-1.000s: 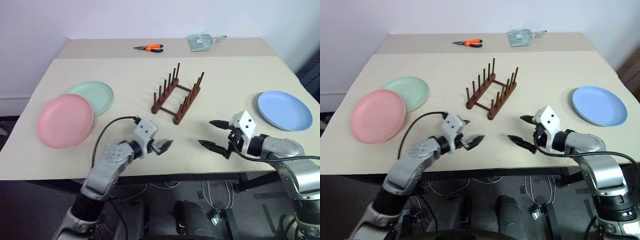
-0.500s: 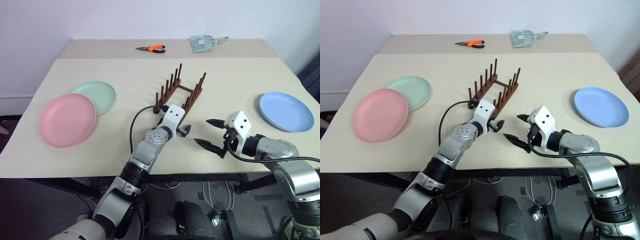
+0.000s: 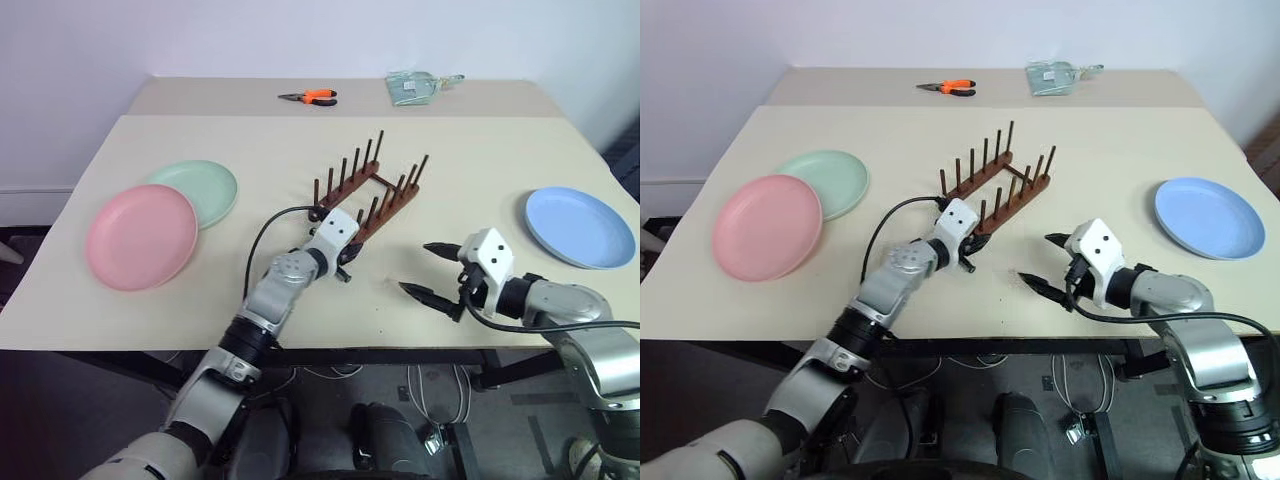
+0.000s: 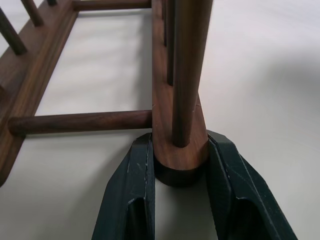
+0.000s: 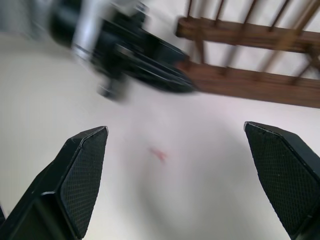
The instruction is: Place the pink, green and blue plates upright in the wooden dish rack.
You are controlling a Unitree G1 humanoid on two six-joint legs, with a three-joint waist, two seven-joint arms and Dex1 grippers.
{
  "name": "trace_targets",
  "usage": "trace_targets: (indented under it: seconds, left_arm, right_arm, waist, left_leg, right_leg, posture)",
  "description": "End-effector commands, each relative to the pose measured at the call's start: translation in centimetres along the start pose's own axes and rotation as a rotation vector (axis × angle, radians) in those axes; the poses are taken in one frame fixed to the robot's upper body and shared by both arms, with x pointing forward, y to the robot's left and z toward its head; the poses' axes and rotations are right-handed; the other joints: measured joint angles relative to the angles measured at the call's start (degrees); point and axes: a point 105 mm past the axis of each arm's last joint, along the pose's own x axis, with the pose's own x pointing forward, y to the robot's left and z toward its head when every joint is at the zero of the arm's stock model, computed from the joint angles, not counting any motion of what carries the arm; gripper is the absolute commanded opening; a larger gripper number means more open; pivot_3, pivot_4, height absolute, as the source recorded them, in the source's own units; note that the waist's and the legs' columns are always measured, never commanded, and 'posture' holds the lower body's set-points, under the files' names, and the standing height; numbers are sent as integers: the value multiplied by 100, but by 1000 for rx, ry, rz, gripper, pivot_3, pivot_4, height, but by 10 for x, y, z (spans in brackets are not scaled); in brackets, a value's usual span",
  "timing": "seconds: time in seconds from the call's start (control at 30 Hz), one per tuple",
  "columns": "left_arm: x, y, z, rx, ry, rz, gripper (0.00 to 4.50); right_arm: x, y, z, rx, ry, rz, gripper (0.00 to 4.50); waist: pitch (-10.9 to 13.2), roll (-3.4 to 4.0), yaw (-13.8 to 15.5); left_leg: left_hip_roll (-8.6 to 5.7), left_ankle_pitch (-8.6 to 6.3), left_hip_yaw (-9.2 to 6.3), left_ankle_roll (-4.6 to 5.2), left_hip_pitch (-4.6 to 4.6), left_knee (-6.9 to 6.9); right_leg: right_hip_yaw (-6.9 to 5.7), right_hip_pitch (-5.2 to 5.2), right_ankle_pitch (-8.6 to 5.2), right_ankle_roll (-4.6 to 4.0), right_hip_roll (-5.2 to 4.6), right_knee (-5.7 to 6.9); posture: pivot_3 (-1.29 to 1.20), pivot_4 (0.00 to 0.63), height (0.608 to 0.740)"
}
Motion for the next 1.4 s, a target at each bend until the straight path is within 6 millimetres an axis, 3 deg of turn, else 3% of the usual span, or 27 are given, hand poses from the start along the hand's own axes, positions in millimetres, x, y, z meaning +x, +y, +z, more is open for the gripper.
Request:
trace_targets:
  seconds: [0.03,0.17,0.37,0.6,0.63,0.67,0.73,0.8,0.9,0.97,1.13,1.4]
  left_arm:
    - [-13,-22,24,155,-116,-270,762]
    - [-22,-16,20,132,-99,-406,762]
    - [-18,-9,15,138,-73,-466,762]
    - [-21,10,-1,174,22,-380,4009]
    - [-25,14,-6,183,50,-364,4009]
    - [-43,14,-14,156,72,-386,3863]
    - [-71,6,-18,100,84,-436,3144]
    - [-84,-8,-10,62,59,-474,2262]
    - [-80,-34,2,96,52,-487,901]
    - [-66,-42,3,140,66,-431,892]
    - [-38,-48,-3,93,130,-299,892]
    - [-15,-3,-11,81,192,6,892]
  right_arm:
    - [-12,0,4,-11,-4,23,4500]
    - [-18,11,-1,18,12,74,4500]
    - [-20,16,-5,18,20,65,4500]
    - [-21,9,-8,1,37,10,4500]
    - [-22,8,-10,-3,45,-2,4500]
    - [-25,1,-19,-7,94,-39,4236]
    - [-31,-8,-34,-7,169,-74,3693]
    - [-34,-12,-41,-15,209,-85,2762]
    - [-34,-16,-46,-35,246,-88,1338]
    - [-30,-19,-48,-60,263,-99,174]
    - [-14,-27,-50,-94,288,-123,70]
    - [17,-55,-53,-162,308,-233,70]
  waist:
    - [0,1,1]
    - [0,1,11]
    - [1,0,-4]
    - [1,-1,-3]
    - [1,-1,-3]
    - [1,-1,-3]
    - [-1,2,-92]
    - [-1,4,-155]
    - [0,8,-115]
    - [0,8,-42]
    - [0,8,-4]
    - [-2,5,-18]
  left_leg:
    - [0,0,0,0,-1,-1]
    - [0,-1,0,0,-3,0]
    - [-1,-5,2,7,-8,2]
    - [-1,-5,2,8,-14,7]
    - [-1,-5,2,9,-14,7]
    - [-1,-5,2,9,-14,7]
    - [-1,-5,2,9,-15,7]
    - [6,-6,2,10,-13,2]
    - [6,-5,1,8,-13,4]
    - [-2,-5,0,9,-14,12]
    - [-4,-6,0,11,-14,15]
    - [-6,-5,3,11,6,16]
  right_leg:
    - [0,-1,-1,-2,-1,-1]
    - [1,-1,-2,-5,-9,-4]
    - [1,-6,-1,-3,-6,-4]
    - [0,-10,9,15,1,-2]
    - [-1,-10,9,16,2,-2]
    - [-1,-10,9,16,2,-2]
    - [-1,-11,9,16,3,-2]
    - [5,-15,9,17,3,0]
    - [5,-14,2,5,-2,0]
    - [5,-5,-2,-3,-9,-2]
    - [6,-6,-1,-1,1,-2]
    - [4,13,8,17,18,1]
  posture:
    - [0,150,740]
    - [0,150,740]
    - [0,150,740]
    - [0,150,740]
    - [0,150,740]
    - [0,150,740]
    - [0,150,740]
    - [0,150,740]
    - [0,150,740]
    - [0,150,740]
    - [0,150,740]
    - [0,150,740]
